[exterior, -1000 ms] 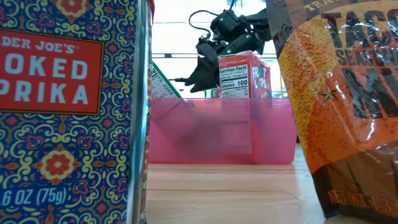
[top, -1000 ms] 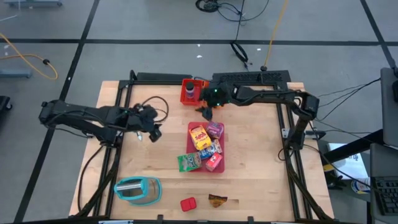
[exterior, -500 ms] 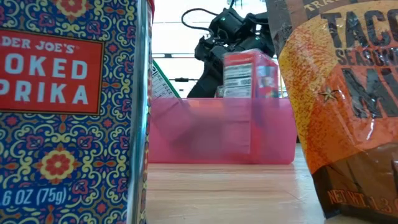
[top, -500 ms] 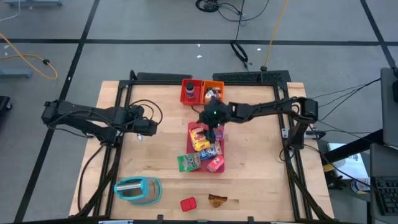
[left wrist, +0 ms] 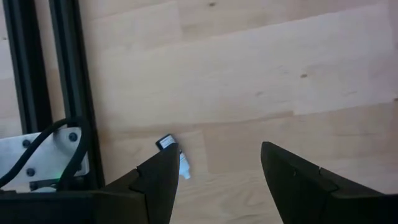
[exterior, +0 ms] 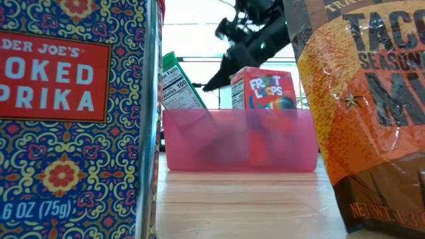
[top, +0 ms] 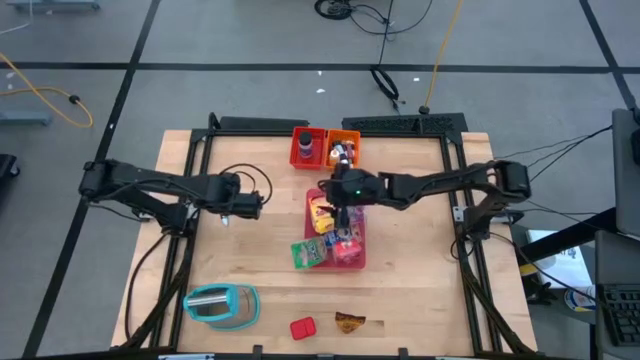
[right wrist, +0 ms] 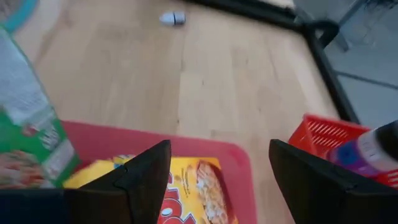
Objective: Pick & Place Kitchen Items
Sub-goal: Put the small black food coloring bottle into the orange basket
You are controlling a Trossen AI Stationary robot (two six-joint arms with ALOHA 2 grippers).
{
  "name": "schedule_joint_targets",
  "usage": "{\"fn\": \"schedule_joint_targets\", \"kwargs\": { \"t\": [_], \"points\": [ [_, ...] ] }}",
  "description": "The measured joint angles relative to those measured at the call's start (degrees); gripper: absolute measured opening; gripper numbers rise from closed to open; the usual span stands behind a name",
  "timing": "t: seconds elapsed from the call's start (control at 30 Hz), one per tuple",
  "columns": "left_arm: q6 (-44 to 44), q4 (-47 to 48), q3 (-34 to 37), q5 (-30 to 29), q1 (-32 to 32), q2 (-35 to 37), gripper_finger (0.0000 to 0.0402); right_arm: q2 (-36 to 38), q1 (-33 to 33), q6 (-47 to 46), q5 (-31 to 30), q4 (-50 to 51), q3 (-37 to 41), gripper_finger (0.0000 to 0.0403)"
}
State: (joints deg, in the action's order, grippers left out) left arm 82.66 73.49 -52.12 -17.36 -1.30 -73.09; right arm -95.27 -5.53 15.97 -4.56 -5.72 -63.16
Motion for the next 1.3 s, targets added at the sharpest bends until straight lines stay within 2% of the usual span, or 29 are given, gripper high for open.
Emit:
{"fn": "schedule_joint_targets", "kwargs": {
  "t": [0.23,0.4,0.57,0.7,0.87,1.13,1.3],
  "points": [
    [3.31,-0.56,2.49,0.72,-0.71,0.03,0.0227,6.56,0.68,-1.8,0.06,1.18,1.81,0.0263],
    [7.7,-2.45,8.13,5.9,-0.79,0.01,0.0227,10.81,0.25,-4.09,-0.02,0.98,6.65,0.0263],
    [10.05,-8.95,12.44,10.37,-0.79,0.01,0.0227,15.78,0.16,-7.28,-0.29,-0.55,12.83,0.0263],
    [13.57,-9.24,14.65,11.12,-0.3,0.01,0.0227,19.57,0.12,-8.43,-0.31,-1.85,15.99,0.0263],
    [13.91,-10.85,15.68,10.2,1.16,0.03,0.0227,22.83,0.4,-8.89,-0.17,-2.88,18.87,0.0263],
    [13.33,-14.72,18.78,8.75,4.78,0.03,0.0227,23.96,0.84,-9.53,-0.15,-3.04,20.37,0.0263],
    [11.23,-21.11,22.71,10.95,6.69,0.18,0.0216,23.96,0.82,-9.45,-0.25,-3.08,20.37,0.0263]
  ]
}}
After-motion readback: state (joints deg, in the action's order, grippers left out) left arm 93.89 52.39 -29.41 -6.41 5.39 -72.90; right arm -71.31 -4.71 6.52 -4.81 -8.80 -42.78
